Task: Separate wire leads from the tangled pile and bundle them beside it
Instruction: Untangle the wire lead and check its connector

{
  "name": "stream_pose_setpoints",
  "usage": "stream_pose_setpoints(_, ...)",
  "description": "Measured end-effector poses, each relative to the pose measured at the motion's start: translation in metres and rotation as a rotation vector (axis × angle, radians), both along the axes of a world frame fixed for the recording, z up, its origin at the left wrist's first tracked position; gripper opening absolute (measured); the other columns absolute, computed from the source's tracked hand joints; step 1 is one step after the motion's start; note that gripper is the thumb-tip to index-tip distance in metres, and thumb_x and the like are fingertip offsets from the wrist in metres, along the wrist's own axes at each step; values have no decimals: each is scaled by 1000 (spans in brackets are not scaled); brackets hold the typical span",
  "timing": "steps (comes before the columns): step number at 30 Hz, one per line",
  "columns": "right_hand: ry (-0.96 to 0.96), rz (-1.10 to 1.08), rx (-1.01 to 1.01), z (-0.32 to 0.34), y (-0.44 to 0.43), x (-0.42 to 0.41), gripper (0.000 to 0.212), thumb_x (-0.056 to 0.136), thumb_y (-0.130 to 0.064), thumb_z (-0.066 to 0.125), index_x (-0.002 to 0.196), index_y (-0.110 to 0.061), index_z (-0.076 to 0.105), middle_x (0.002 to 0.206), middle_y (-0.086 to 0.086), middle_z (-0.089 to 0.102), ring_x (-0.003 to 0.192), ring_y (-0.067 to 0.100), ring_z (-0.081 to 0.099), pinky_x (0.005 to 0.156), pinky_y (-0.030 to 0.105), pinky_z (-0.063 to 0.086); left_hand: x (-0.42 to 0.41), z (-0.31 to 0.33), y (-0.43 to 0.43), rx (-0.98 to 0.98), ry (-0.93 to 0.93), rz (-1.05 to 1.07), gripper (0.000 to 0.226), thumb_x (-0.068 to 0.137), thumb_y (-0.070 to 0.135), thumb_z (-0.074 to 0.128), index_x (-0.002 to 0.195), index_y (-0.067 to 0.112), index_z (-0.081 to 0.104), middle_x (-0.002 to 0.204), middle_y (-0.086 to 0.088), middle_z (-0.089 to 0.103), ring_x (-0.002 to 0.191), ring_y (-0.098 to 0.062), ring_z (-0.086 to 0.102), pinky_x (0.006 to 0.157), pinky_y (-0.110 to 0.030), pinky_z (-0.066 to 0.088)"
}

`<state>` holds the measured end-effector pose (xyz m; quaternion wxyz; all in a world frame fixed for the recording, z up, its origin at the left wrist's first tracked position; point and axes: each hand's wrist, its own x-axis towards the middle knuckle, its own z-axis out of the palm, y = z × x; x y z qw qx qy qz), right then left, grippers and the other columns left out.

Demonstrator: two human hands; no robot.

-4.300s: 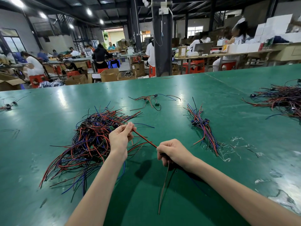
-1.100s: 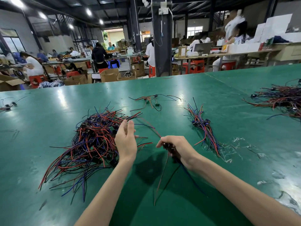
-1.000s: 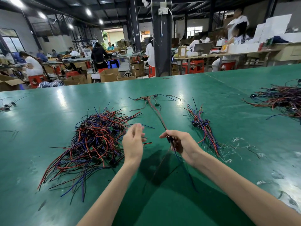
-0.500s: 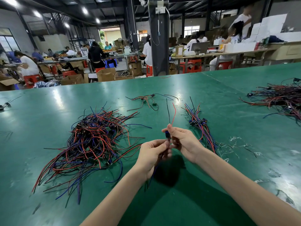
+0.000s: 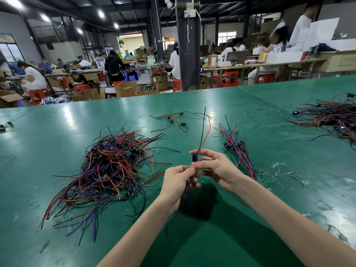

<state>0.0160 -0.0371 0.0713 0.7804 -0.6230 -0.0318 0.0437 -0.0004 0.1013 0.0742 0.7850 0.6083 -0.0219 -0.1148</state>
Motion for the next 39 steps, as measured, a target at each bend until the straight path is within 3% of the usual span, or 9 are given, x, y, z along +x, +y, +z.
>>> stream_pose_setpoints(4, -14, -38, 33, 1, -2, -1, 34, 75, 11, 66, 102, -10, 69, 58, -2, 60, 54, 12, 58, 62, 24, 46, -1, 0, 1, 42, -30, -105, 16, 91, 2, 57, 79, 1, 68, 63, -6, 65, 48, -8, 55, 51, -23, 53)
stream_pose_setpoints(9, 25, -7, 51, 2, -2, -2, 38, 75, 5, 68, 111, -10, 66, 72, 5, 64, 63, 16, 60, 69, 31, 44, -2, 1, 1, 91, -77, -81, 19, 92, 1, 54, 79, 2, 67, 58, -2, 64, 45, -7, 54, 50, -22, 52)
stream_pose_setpoints(14, 26, -45, 118, 4, -1, -3, 34, 74, 13, 65, 105, -2, 64, 63, 6, 62, 54, 15, 61, 59, 23, 54, -1, 0, 1, 98, -75, -71, 18, 92, 2, 55, 79, 2, 68, 56, -2, 63, 43, -6, 53, 49, -21, 52)
stream_pose_setpoints(17, -25, -143, 53, 4, 2, -4, 31, 72, 16, 67, 93, -5, 67, 62, 8, 54, 48, 14, 57, 54, 21, 50, -2, -1, 0, 64, -61, -99, 14, 91, 2, 57, 81, -1, 67, 57, -2, 63, 44, -6, 52, 50, -20, 52)
stream_pose_setpoints(21, -88, -267, -37, 6, 2, 0, 32, 69, 15, 70, 83, -14, 68, 53, -3, 55, 49, 9, 51, 53, 15, 44, -4, -1, 0, 47, -71, -139, 13, 89, 1, 59, 81, -1, 69, 60, -4, 64, 47, -6, 53, 53, -21, 53)
stream_pose_setpoints(25, -80, -373, -44, 9, -12, 7, 31, 70, 14, 71, 81, -15, 68, 52, -4, 57, 54, 10, 46, 48, 12, 37, -14, -1, -8, 65, -143, -189, 12, 87, 2, 62, 78, -1, 69, 59, -3, 64, 46, -8, 54, 54, -22, 54)
stream_pose_setpoints(33, -60, -477, -48, 6, -32, 15, 30, 70, 11, 72, 82, -16, 68, 48, -9, 61, 44, 0, 49, 45, 11, 36, -21, 0, -8, 110, -236, -327, 12, 88, 5, 63, 81, 4, 72, 63, -3, 65, 49, -8, 54, 56, -22, 54)
stream_pose_setpoints(39, -57, -488, -64, 5, -33, 17, 29, 70, 9, 73, 82, -17, 68, 51, -8, 62, 49, 5, 48, 48, 14, 36, -17, 2, -3, 219, -335, -362, 21, 93, 9, 57, 77, 7, 70, 55, 5, 54, 44, -7, 49, 50, -22, 52)
